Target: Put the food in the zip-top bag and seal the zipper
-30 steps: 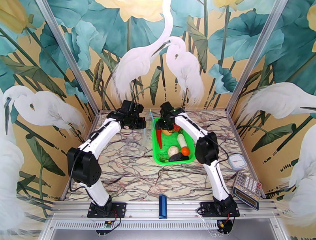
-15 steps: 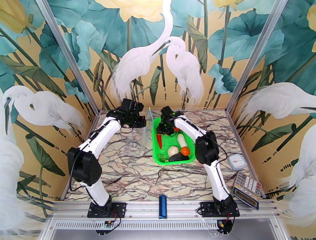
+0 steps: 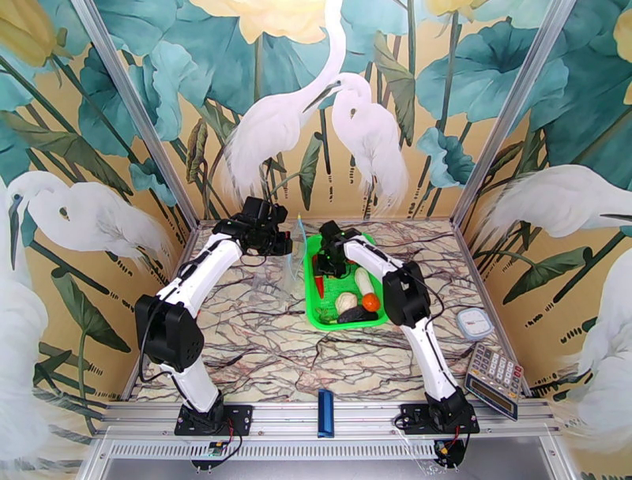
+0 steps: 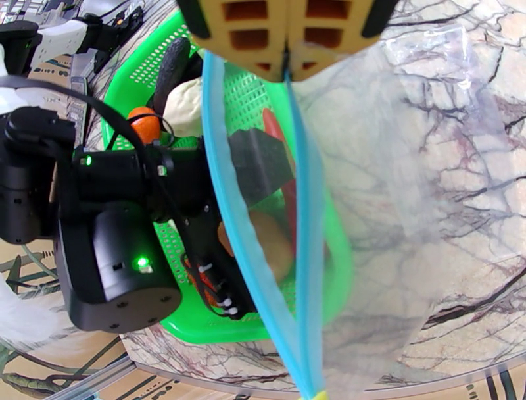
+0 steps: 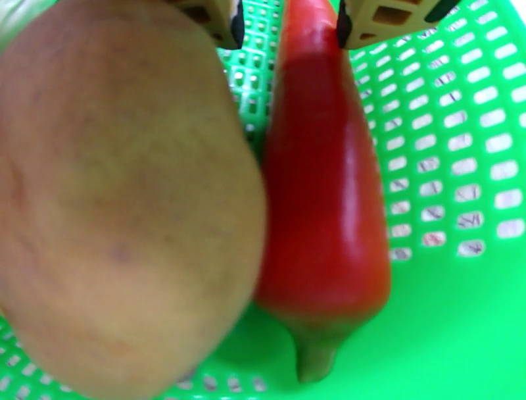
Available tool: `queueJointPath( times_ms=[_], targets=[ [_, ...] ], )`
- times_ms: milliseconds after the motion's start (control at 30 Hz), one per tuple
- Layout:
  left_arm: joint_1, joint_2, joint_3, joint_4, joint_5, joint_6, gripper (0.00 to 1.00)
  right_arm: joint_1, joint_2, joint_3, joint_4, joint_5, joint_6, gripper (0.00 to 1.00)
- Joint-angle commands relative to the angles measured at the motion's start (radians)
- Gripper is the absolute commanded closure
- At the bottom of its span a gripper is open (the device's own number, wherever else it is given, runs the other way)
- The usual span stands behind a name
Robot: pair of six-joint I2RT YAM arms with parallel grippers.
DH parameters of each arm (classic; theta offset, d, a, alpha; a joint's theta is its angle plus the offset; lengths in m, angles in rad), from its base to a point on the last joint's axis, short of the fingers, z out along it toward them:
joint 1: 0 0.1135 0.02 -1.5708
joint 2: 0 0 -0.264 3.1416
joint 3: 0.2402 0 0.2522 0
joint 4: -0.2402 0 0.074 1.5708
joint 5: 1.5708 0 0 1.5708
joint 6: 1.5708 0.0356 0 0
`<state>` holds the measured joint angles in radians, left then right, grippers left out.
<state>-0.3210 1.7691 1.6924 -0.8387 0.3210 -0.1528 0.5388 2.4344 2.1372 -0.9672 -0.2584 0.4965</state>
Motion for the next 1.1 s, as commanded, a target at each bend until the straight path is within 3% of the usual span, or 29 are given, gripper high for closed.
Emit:
queueJointPath(
  times_ms=[0, 433, 767, 1067],
  targets=[
    [-0.003, -0.021, -0.013, -0.014, 0.010, 0.010, 1.00, 0.012, 0.033, 0.039, -0.003, 0.014, -0.001, 0.55],
    [-0.003, -0.028, -0.017, -0.017, 0.020, 0.017, 1.00, 0.015, 0.119, 0.141, -0.040, 0.034, -0.009, 0.51],
    [-0.002, -0.023, -0.010, -0.029, 0.022, 0.027, 1.00, 0.012, 0.104, 0.119, -0.020, 0.026, -0.009, 0.82],
    [-0.002, -0.017, -0.007, -0.029, 0.026, 0.036, 1.00, 0.007, 0.012, 0.090, 0.015, 0.030, 0.008, 0.92]
  ],
)
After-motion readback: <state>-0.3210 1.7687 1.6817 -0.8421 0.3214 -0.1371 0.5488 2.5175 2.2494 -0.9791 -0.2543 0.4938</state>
